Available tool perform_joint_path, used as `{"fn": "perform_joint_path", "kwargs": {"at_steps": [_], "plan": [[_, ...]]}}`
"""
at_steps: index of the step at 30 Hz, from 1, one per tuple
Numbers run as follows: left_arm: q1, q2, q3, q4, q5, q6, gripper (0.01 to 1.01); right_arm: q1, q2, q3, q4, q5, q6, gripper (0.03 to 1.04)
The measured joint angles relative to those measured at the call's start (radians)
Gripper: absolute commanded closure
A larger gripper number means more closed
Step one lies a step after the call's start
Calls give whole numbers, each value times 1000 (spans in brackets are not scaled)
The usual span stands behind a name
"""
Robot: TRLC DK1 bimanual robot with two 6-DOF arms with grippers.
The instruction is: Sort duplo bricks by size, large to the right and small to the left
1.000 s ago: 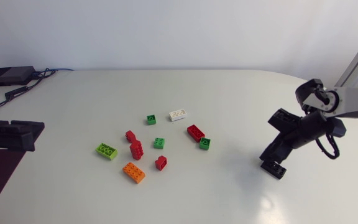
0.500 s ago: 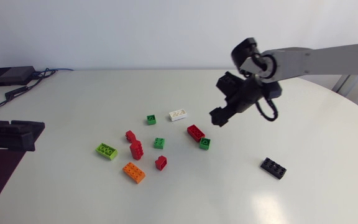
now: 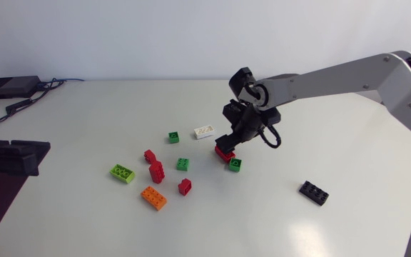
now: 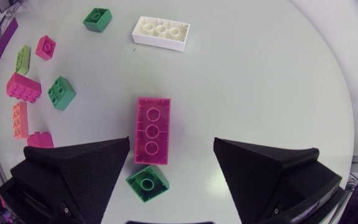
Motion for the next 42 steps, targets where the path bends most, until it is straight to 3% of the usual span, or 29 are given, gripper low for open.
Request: {"fn": "perform_joint_path", "kwargs": {"at_steps": [21, 23, 28, 32, 37, 42], "plan": [[0, -5, -12, -7, 0, 0, 52, 73, 96, 55, -6, 29, 26, 134], [0, -5, -12, -7, 0, 0, 52, 70, 96, 55, -7, 29, 26, 226], [0, -5, -12, -7, 0, 0, 52, 49, 96, 55, -3, 29, 39, 579], [0, -5, -13, -7, 0, 0, 52, 33, 96, 55, 36, 30, 45, 775], [0, -7, -14, -7, 0, 0, 52, 29, 92, 35, 79, 29, 45, 898], [0, -11, -15, -7, 0, 0, 52, 29, 88, 30, 84, 29, 45, 944]]}}
